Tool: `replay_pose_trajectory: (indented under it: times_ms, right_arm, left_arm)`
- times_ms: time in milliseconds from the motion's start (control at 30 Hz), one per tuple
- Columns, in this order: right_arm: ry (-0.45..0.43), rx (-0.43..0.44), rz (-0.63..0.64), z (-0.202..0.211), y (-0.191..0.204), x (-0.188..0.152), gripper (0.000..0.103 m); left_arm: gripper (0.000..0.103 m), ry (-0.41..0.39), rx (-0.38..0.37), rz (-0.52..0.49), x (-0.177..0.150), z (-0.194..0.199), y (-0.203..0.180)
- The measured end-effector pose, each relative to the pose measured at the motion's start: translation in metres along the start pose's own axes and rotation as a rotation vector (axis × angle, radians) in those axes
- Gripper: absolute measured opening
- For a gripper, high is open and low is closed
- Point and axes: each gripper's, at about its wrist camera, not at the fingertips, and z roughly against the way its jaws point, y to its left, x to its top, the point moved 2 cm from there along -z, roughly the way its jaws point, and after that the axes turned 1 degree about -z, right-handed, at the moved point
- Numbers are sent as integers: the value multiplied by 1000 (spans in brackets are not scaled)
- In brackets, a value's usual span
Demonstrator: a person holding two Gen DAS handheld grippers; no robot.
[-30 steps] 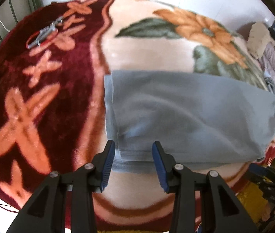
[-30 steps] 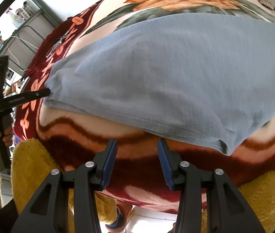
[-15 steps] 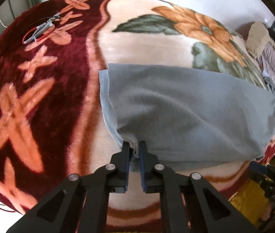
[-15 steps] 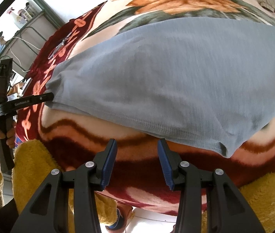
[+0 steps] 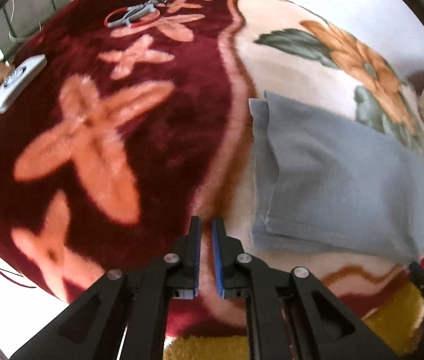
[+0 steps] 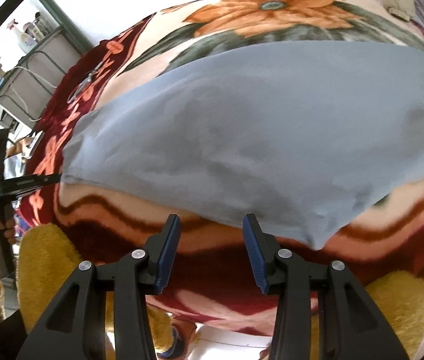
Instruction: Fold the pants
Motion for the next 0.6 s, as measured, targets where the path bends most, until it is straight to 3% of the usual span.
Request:
replay_pose_trajectory:
  times_ms: [133,200,267,400,433,533,600]
  right_arm:
    - [-1,-11,1,7,-8,2,45]
    - [-3,2,-17,10,-13,3,45]
    - [-9,27,-58,13,-20,8,45]
    - [-28,44,-122,9,-29,20,45]
    - [-15,49,-139,4,-31,21,45]
    - [83,48,-161,-18,-32,8,45]
    - [127,13,-73,-27,-17,-11,45]
  left_arm:
    - [11,-39,-25,-76,-3,17,-18]
    - [25,-58,-64,-110,-2,24,-34]
    - [33,-75,-109,-140,3,26,-54]
    - [37,-35,-197,-183,17,5,-95]
    - [37,-17,-196,-192,19,-3,-103]
    - [37,28,-86,-251,16,-26,-112]
    - [36,24,-53,-279,12,-25,-111]
